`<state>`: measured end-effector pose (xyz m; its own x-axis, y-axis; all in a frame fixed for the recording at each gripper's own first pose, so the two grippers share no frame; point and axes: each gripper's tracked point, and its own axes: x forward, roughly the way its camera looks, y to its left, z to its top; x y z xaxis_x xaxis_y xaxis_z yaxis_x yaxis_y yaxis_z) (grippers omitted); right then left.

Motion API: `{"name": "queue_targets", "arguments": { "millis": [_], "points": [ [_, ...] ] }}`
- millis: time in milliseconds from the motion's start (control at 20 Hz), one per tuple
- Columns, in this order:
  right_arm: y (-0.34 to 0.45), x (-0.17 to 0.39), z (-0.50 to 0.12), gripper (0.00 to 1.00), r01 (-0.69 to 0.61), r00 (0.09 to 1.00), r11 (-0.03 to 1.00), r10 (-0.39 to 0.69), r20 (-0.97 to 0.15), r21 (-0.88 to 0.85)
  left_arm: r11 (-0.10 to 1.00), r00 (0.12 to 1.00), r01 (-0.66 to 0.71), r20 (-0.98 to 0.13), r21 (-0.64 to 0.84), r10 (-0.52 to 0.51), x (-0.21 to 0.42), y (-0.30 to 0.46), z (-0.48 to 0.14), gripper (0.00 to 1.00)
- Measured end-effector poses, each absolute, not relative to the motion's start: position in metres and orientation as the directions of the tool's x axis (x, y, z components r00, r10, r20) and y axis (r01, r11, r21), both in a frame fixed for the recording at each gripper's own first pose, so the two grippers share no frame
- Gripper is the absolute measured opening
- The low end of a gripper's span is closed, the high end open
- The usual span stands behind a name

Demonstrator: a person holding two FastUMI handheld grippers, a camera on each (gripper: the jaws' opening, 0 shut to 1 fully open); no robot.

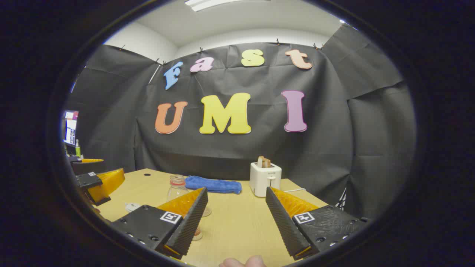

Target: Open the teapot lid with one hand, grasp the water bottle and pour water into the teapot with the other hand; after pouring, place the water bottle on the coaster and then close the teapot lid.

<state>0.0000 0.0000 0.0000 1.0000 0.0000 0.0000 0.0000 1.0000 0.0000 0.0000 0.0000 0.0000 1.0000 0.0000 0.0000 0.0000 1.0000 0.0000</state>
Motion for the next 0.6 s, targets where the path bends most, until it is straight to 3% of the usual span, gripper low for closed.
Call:
{"name": "queue_targets", "arguments": {
  "millis": [600],
  "points": [
    [0.0073, 0.0000, -0.0021, 0.94, -0.010, 1.000, 1.000, 0.010, -0.001, -0.001, 1.000, 1.000, -0.022, 0.006, 0.009, 0.022, -0.0023, 0.0088, 0.0036, 1.00]
  ]
}}
